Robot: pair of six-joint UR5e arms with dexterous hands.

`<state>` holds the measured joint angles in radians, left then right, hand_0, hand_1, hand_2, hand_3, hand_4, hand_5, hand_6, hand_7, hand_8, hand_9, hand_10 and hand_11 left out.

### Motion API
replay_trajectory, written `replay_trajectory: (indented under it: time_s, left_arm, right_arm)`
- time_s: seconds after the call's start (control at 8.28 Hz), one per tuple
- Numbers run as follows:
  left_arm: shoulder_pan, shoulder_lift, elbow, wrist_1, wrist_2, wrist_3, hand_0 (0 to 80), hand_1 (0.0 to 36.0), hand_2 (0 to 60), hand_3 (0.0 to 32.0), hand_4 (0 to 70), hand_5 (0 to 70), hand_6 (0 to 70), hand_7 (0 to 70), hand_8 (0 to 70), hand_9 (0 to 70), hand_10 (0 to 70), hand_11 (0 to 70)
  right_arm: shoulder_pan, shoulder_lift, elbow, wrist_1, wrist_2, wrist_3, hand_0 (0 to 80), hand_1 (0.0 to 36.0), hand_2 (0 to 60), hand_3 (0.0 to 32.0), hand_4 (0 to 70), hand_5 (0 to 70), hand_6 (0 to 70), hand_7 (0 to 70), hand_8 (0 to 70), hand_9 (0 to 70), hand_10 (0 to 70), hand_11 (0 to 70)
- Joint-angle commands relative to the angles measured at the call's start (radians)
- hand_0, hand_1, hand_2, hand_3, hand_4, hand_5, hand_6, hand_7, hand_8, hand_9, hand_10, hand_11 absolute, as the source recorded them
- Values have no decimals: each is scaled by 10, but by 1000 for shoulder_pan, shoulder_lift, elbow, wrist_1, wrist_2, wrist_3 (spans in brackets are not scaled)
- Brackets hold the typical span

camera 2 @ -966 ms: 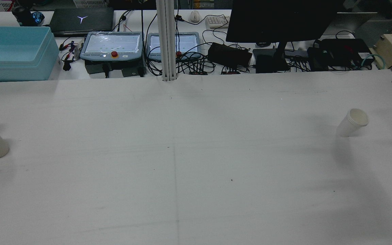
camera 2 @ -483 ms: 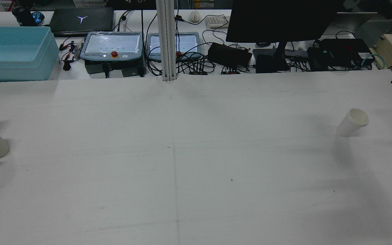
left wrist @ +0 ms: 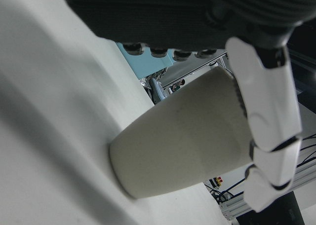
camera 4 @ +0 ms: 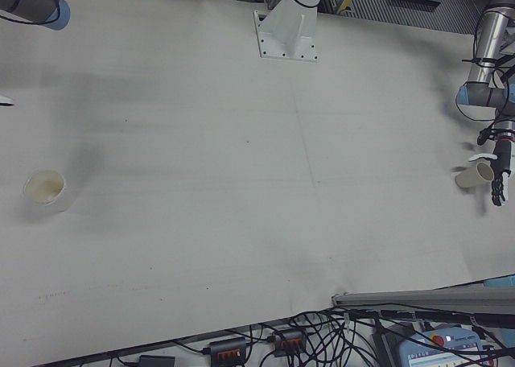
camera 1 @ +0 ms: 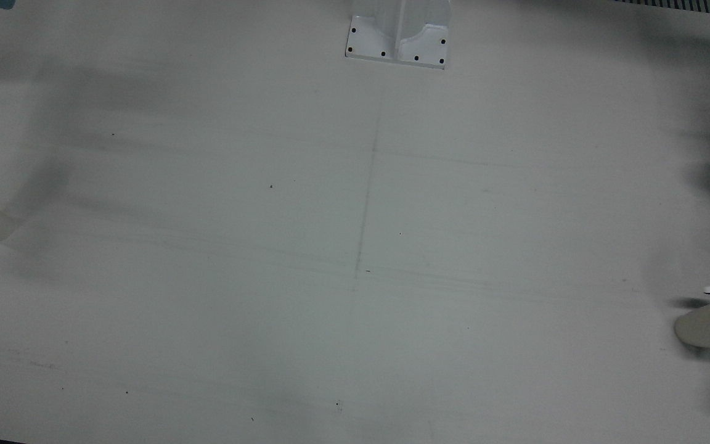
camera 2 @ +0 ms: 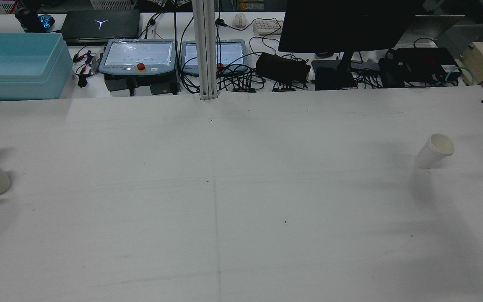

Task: Pour water
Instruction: 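Close the left hand fingers around the beige cup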

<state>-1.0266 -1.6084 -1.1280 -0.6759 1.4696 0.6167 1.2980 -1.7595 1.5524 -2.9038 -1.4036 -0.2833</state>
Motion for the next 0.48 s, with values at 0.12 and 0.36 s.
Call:
replay_trajectory:
  time_s: [0.12, 0.36]
  left_arm:
    - [31, -18, 0, 24, -14, 0, 473, 191, 193, 0, 0, 0, 0, 0, 0, 0, 0, 0]
    - [37, -22, 2, 25, -21, -2, 473, 189, 209, 0, 13, 111, 0, 0, 0, 0, 0, 0]
  right_arm:
    - [0, 0, 0, 0, 0, 0, 423, 95, 131, 0, 89, 227, 110, 219, 29, 78, 43, 71]
    - [0, 0, 0, 0, 0, 0, 423, 97, 136, 0, 88, 225, 110, 219, 31, 80, 44, 73]
